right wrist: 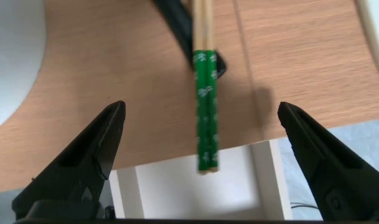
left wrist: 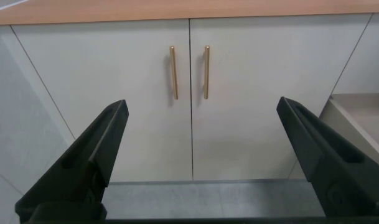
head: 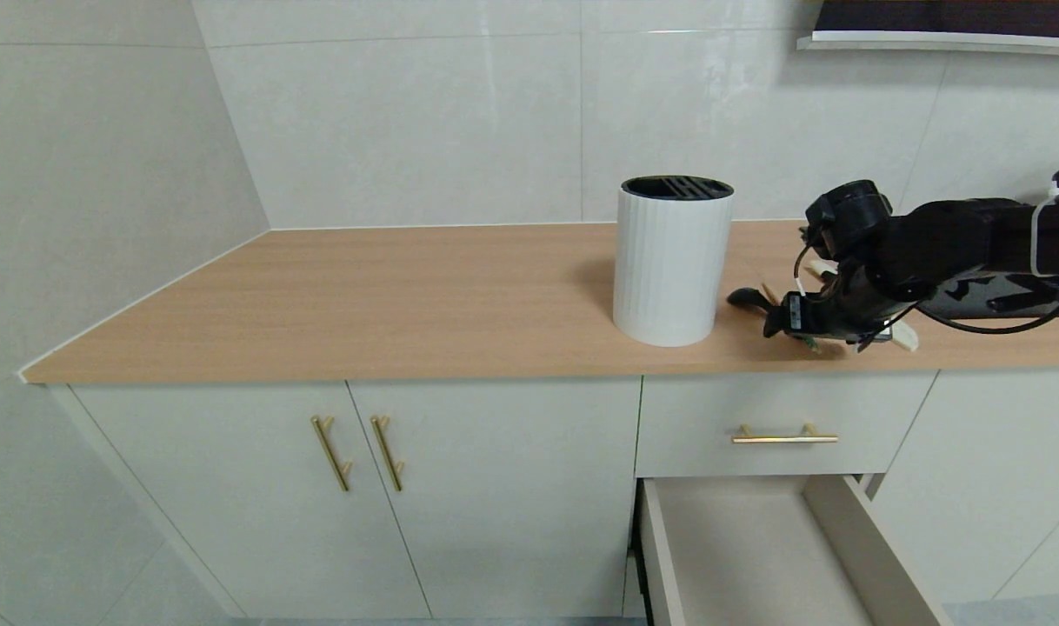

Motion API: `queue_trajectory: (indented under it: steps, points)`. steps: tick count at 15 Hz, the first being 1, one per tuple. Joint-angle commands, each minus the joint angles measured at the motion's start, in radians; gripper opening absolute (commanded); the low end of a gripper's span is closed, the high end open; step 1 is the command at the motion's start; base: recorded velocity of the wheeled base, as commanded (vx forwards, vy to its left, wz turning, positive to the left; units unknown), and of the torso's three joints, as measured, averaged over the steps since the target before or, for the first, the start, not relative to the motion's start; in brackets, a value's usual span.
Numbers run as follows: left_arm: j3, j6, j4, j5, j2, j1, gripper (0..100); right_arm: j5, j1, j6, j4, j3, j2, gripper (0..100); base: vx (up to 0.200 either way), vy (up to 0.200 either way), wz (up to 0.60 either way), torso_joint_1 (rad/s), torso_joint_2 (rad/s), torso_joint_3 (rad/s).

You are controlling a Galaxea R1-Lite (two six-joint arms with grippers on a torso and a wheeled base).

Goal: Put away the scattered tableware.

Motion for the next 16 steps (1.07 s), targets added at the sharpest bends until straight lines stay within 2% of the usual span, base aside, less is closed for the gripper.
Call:
queue_trajectory:
  steps: [1,5,6,16]
  points:
    - [0.000,0.000,0.000,0.000,0.000,0.001,100,0.000,-0.001,0.000,0.000,-0.003,0.000,100,0.000,0.000,0.00,0.000,0.00,0.000]
    - [0.000,0.000,0.000,0.000,0.000,0.001,100,0.002,-0.002,0.000,0.026,-0.012,0.006,100,0.000,0.000,0.00,0.000,0.00,0.000]
    - [0.000,0.000,0.000,0.002,0.000,0.001,100,0.003,-0.002,0.000,0.028,-0.012,0.011,0,0.000,0.000,0.00,0.000,0.00,0.000]
    - [0.000,0.000,0.000,0.000,0.000,0.001,100,0.005,-0.008,0.006,0.034,-0.002,-0.054,0,0.000,0.000,0.00,0.000,0.00,0.000]
